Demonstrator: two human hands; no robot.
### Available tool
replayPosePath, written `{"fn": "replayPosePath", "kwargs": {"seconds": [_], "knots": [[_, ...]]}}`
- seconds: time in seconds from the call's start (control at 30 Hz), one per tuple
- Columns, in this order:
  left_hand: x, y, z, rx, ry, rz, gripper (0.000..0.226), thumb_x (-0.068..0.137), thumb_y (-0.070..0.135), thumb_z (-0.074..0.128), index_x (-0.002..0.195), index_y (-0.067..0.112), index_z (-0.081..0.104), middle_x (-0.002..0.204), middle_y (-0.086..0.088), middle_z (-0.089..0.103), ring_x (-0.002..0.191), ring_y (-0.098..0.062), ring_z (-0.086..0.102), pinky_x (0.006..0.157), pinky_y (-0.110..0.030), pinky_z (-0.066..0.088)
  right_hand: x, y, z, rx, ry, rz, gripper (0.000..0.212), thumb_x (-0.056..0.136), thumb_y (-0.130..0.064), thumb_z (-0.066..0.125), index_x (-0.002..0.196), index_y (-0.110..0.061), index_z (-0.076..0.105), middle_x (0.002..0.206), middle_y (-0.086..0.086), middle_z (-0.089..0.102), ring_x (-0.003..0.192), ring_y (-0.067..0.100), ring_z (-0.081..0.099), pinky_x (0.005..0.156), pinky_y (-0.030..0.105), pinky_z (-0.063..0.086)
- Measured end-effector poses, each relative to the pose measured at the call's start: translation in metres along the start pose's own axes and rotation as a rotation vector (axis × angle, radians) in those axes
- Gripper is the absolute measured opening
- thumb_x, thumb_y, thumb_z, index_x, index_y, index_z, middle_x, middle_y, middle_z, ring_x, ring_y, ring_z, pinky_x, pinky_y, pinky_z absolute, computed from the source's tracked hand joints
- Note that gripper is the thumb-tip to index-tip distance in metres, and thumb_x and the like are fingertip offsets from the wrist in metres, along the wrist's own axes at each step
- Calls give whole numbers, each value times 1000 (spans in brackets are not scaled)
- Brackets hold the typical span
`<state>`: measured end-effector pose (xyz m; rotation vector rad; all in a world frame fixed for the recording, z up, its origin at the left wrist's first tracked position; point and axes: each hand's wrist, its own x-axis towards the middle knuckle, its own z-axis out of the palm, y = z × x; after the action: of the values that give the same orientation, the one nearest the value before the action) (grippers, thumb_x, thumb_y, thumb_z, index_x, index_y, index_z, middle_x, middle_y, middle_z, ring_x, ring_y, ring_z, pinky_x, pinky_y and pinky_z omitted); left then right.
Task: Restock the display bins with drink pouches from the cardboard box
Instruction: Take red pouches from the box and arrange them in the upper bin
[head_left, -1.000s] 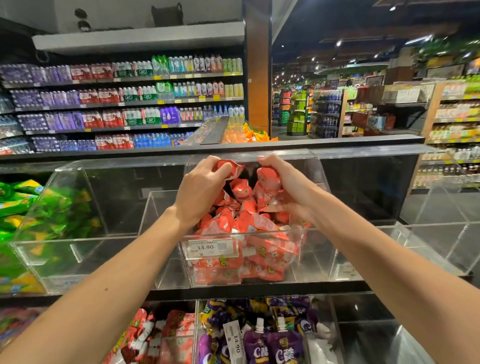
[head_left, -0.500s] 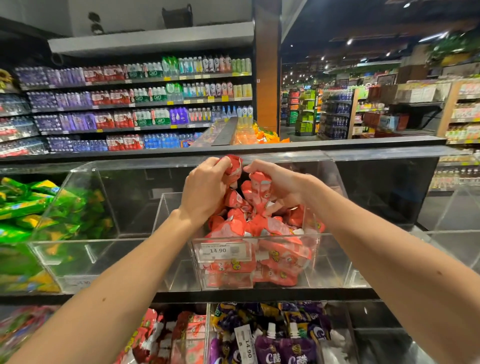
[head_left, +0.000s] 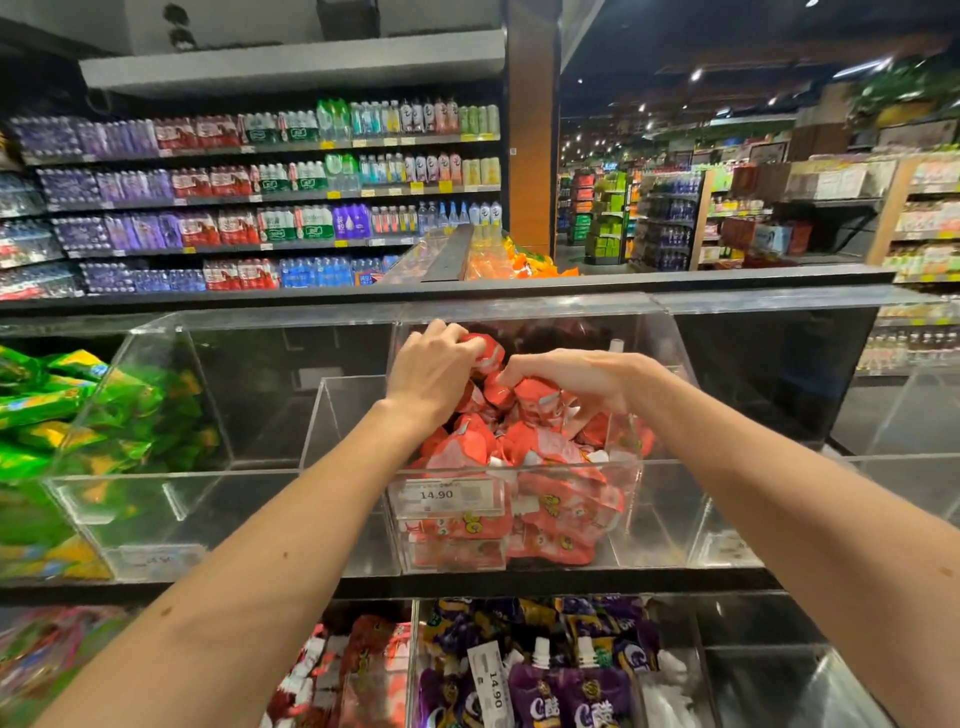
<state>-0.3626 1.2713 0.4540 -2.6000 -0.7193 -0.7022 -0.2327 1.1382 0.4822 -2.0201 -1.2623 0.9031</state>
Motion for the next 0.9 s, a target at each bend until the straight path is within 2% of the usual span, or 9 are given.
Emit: {"fn": "replayPosePath", "kwargs": {"seconds": [0.13, 0.23, 0.3, 0.37, 0.43, 0.5, 0.67, 0.77, 0.9], "knots": [[2, -1, -8, 44, -222, -12, 48, 95, 13, 48, 137, 32, 59, 150, -3, 41, 137, -25, 33, 106, -44, 31, -7, -3, -3, 242, 102, -39, 43, 78, -60, 66, 96, -21, 70, 94, 4, 71, 82, 22, 67, 84, 51, 58], [-4, -2, -25, -357, -114, -7, 55, 86, 7, 58, 135, 32, 60, 142, -3, 50, 131, -23, 42, 105, -37, 36, -14, -7, -5, 513, 203, -105, 40, 90, -56, 54, 73, -20, 55, 62, 0, 58, 52, 17, 57, 79, 50, 56], [-12, 8, -42, -791, -65, 28, 61, 80, 9, 71, 134, 35, 59, 124, 1, 59, 107, -15, 60, 89, -25, 47, -15, -10, -6, 550, 288, -156, 48, 91, -62, 47, 75, -18, 54, 66, 3, 60, 55, 20, 59, 70, 43, 55], [-15, 22, -58, -1001, -63, 51, 62, 76, 24, 84, 129, 37, 56, 110, 6, 63, 84, -12, 67, 73, -20, 53, -14, -14, -5, 532, 353, -176, 66, 80, -77, 47, 95, -14, 58, 84, 8, 65, 70, 24, 66, 70, 40, 55], [-10, 33, -64, -972, 14, 26, 52, 73, 40, 87, 117, 35, 59, 102, 6, 67, 76, -12, 69, 70, -24, 55, -11, -15, -6, 553, 364, -181, 95, 63, -89, 49, 118, -12, 55, 97, 10, 65, 80, 27, 68, 69, 42, 56], [-4, 36, -63, -845, 141, 7, 35, 78, 38, 84, 104, 27, 65, 97, 3, 70, 75, -14, 69, 72, -31, 56, -13, -12, -5, 489, 355, -190, 101, 63, -93, 45, 124, -13, 49, 95, 10, 63, 74, 26, 64, 65, 40, 54], [-3, 28, -31, -716, 306, 136, 26, 87, 14, 75, 112, 10, 70, 106, -3, 63, 87, -17, 68, 82, -40, 57, -29, 1, -4, 26, 548, -337, 39, 100, -51, 46, 109, -18, 66, 110, 1, 68, 104, 18, 62, 90, 37, 50], [0, 27, -13, -600, 292, 156, 35, 84, 3, 73, 118, 9, 67, 113, -5, 65, 97, -26, 68, 84, -45, 57, -26, 7, -3, -144, 740, -367, 25, 98, -37, 58, 109, -17, 69, 103, 4, 70, 97, 21, 64, 85, 37, 52], [6, 34, -1, -488, 269, 127, 40, 86, 0, 65, 120, 15, 49, 98, -12, 67, 86, -38, 68, 70, -50, 55, -11, 12, 9, -255, 861, -335, 16, 97, -23, 62, 111, -14, 61, 103, 10, 72, 94, 31, 66, 83, 44, 54]]}}
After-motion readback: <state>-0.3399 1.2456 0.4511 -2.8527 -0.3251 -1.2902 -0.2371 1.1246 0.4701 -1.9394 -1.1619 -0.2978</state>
